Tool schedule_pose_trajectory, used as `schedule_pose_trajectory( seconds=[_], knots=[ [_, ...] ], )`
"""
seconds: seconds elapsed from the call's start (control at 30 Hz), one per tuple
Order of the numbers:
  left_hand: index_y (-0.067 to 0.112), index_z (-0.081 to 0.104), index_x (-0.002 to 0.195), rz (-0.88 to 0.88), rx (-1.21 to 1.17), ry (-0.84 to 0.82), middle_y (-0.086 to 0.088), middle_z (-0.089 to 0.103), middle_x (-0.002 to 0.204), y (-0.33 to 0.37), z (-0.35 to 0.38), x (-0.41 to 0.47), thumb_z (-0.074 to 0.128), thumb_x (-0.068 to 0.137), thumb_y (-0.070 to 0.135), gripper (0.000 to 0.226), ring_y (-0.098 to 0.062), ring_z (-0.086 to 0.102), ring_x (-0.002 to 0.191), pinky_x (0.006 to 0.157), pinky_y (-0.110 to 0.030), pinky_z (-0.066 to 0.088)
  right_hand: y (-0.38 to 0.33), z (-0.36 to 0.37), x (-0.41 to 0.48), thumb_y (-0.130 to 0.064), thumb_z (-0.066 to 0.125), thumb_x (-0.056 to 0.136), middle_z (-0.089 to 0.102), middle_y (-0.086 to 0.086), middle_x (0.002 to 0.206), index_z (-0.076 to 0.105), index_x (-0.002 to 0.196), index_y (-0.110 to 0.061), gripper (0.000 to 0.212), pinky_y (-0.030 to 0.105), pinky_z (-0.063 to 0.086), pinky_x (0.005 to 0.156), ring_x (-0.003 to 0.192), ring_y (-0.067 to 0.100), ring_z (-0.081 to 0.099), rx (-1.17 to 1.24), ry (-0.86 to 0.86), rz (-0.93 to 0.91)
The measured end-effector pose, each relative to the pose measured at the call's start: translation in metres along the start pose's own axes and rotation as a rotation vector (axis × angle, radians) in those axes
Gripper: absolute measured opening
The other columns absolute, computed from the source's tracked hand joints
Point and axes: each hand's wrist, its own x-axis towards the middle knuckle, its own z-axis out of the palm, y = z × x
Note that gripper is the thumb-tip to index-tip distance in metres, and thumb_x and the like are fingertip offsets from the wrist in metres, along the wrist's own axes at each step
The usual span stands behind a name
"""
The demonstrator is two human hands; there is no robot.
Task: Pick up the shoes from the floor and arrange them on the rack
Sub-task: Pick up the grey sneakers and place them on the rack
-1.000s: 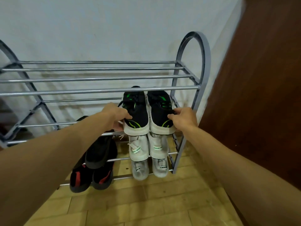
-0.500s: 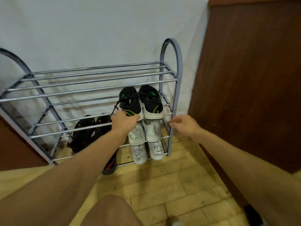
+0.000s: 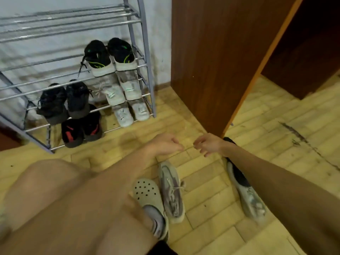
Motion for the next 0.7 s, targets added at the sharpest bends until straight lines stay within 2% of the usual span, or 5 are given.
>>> schedule_pose_trajectory(
  seconds=[0.17,0.37,0.47,0.57,0.7],
  knots=[
    [0.019,0.062,0.117,0.024,0.286,-0.254,0.004,0.058,0.096,-0.028,0.045,-0.012,0.062,0.085,0.032,0.034,-0.014,0.054,0.091,0.077,-0.025,0.045,0.059,0.072,0.001,-0.023,0.057,0.095,0.058,0.014,0.13,0.054,0.133,-0.004,0.042,0.039,0.054,0.094,0.109,0.025,0.06,0.087,-0.066,0.103],
    [0.019,0.058,0.125,-0.005,0.414,-0.222,-0.004,0.058,0.124,-0.057,0.033,-0.009,0.06,0.086,0.04,0.044,-0.023,0.056,0.113,0.093,-0.033,0.048,0.08,0.152,0.013,-0.038,0.062,0.09,0.049,0.012,0.139,0.046,0.138,-0.003,0.062,0.032,0.048,0.088,0.111,0.025,0.054,-0.026,-0.091,0.139],
    [0.021,0.057,0.126,-0.041,0.435,-0.225,-0.004,0.059,0.125,-0.07,0.028,-0.004,0.058,0.088,0.038,0.042,-0.023,0.057,0.111,0.091,-0.032,0.047,0.086,0.183,0.022,-0.041,0.066,0.086,0.049,0.011,0.141,0.045,0.139,-0.008,0.066,0.034,0.042,0.101,0.126,0.028,0.049,-0.142,-0.169,0.135],
    [0.02,0.059,0.124,-0.077,0.438,-0.236,-0.004,0.062,0.119,-0.078,0.024,0.0,0.055,0.089,0.034,0.037,-0.022,0.06,0.106,0.092,-0.036,0.05,0.093,0.208,0.031,-0.044,0.072,0.077,0.041,0.013,0.146,0.031,0.147,-0.011,0.088,0.035,0.044,0.099,0.129,0.03,0.046,-0.197,-0.165,0.186],
    [0.022,0.063,0.115,-0.113,0.371,-0.188,-0.004,0.063,0.116,-0.083,0.017,0.0,0.055,0.089,0.032,0.029,-0.023,0.06,0.106,0.093,-0.035,0.049,0.093,0.209,0.04,-0.027,0.076,0.075,0.055,0.014,0.132,0.047,0.133,-0.006,0.068,0.038,0.054,0.094,0.117,0.03,0.058,-0.16,-0.157,0.259]
  ],
)
